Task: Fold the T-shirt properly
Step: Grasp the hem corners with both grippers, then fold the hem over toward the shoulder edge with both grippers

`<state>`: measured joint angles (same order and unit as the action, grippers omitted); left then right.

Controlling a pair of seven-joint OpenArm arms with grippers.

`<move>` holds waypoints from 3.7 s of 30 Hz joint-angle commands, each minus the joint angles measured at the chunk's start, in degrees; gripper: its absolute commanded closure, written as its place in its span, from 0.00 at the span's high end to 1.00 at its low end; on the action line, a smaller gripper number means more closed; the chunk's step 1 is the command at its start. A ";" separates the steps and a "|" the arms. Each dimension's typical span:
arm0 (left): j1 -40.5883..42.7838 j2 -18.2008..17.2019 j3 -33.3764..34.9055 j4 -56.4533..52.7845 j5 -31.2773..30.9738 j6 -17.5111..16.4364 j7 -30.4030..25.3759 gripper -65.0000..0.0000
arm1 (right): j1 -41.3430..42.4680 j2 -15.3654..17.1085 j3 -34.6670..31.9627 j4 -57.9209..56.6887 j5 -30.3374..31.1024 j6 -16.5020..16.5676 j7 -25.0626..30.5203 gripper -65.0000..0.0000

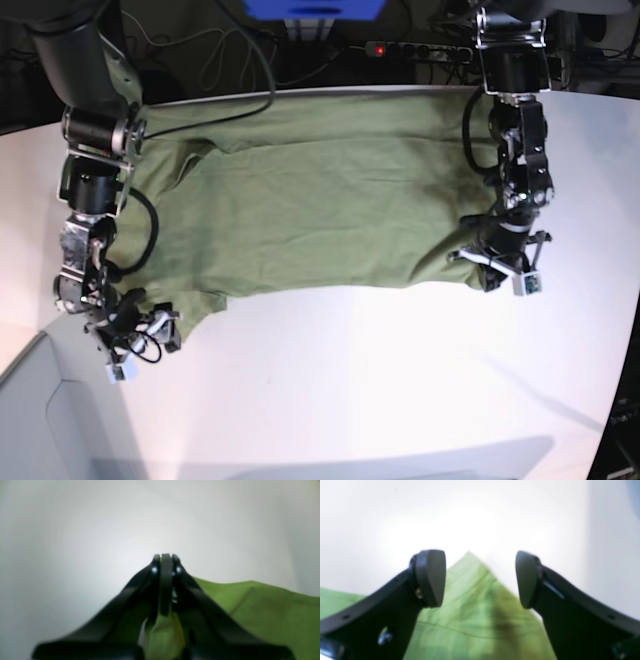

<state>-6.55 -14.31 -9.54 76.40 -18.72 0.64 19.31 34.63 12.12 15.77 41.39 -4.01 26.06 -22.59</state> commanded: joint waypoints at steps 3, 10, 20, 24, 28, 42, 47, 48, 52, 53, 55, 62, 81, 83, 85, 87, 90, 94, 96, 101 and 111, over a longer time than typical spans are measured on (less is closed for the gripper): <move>-1.15 -0.60 -0.17 0.92 -0.22 -0.16 -1.24 0.00 | 2.51 1.81 -0.60 -5.21 0.54 0.27 6.72 0.65; -1.32 -0.60 -0.17 0.39 -0.22 -0.16 -1.33 0.00 | 1.81 2.08 -8.08 -11.19 0.54 0.09 13.67 0.65; -1.32 -0.60 -0.17 0.39 -0.22 -0.16 -1.24 0.00 | 0.93 2.34 -11.07 -10.49 0.54 0.00 13.49 0.22; -1.15 -0.60 -0.17 1.09 -0.22 -0.16 -1.24 0.00 | 0.93 2.34 -10.98 -7.67 0.54 0.00 13.14 0.00; -0.71 -0.60 -0.17 3.12 -0.22 -0.16 -1.24 0.00 | -0.74 2.34 -10.98 -3.80 0.54 0.00 12.79 0.00; 5.10 -0.16 -3.95 11.56 -0.66 -0.16 -1.24 0.00 | -16.04 2.96 -8.17 25.03 0.54 0.00 10.33 0.00; 7.82 0.02 -5.10 15.60 -0.66 -0.16 -1.24 0.00 | -20.35 1.99 -4.82 29.78 0.54 0.00 10.41 0.00; 8.26 0.46 -5.27 16.39 -0.75 -0.16 -1.24 0.00 | -21.14 1.90 -4.30 30.57 0.54 0.00 10.41 0.00; 10.46 2.04 -7.65 18.76 -0.75 -0.16 -1.24 0.00 | -24.74 1.64 -2.28 34.70 0.54 0.00 10.41 0.00; 11.07 2.57 -8.00 18.94 -0.75 -0.16 -1.33 0.00 | -25.71 1.64 -2.10 35.84 0.54 0.00 10.41 0.00; 11.78 3.18 -8.00 19.20 -0.75 -0.16 -1.51 0.00 | -27.47 1.64 -1.92 37.95 0.54 0.00 10.41 0.00; 13.54 4.24 -8.09 19.20 -0.75 -0.25 -1.68 0.00 | -33.09 1.64 -1.84 42.53 0.54 0.00 10.59 0.00; 21.80 6.26 -12.31 22.02 -0.84 -0.60 -1.68 0.00 | -43.99 1.73 0.80 48.86 0.63 0.27 10.85 0.00; 22.77 6.35 -12.22 22.19 -0.84 -0.60 -1.68 0.00 | -44.70 1.90 0.80 48.86 0.63 0.27 10.85 0.00; 23.56 6.35 -12.31 22.19 -0.84 -0.60 -1.68 0.00 | -45.49 1.90 0.80 48.94 0.63 0.18 10.85 0.00; 24.17 6.35 -12.39 22.19 -0.84 -0.60 -1.77 0.00 | -46.19 1.99 0.80 49.03 0.63 0.18 10.85 0.00; 25.14 6.26 -12.48 22.81 -0.84 -0.60 -1.77 0.00 | -48.30 1.64 3.70 50.88 0.63 0.18 10.85 0.00; 25.23 6.26 -12.48 22.98 -0.84 -0.60 -1.77 0.00 | -49.53 -0.12 5.02 51.84 0.63 0.27 10.85 0.00; 25.23 6.35 -12.48 22.98 -0.84 -0.60 -1.77 0.00 | -49.62 -0.21 5.02 51.76 0.63 0.27 10.59 0.00; 25.23 6.70 -12.39 22.98 -0.84 -0.60 -1.77 0.00 | -51.82 -0.30 4.93 51.93 0.63 0.27 10.76 0.00; 25.14 6.70 -12.39 22.46 -0.84 -0.60 -1.77 0.00 | -54.19 -0.47 4.67 51.84 0.63 0.27 10.76 0.00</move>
<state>18.85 -7.14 -21.67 98.02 -19.31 0.14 19.07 -20.08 11.09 20.18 92.29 -4.29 26.09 -13.39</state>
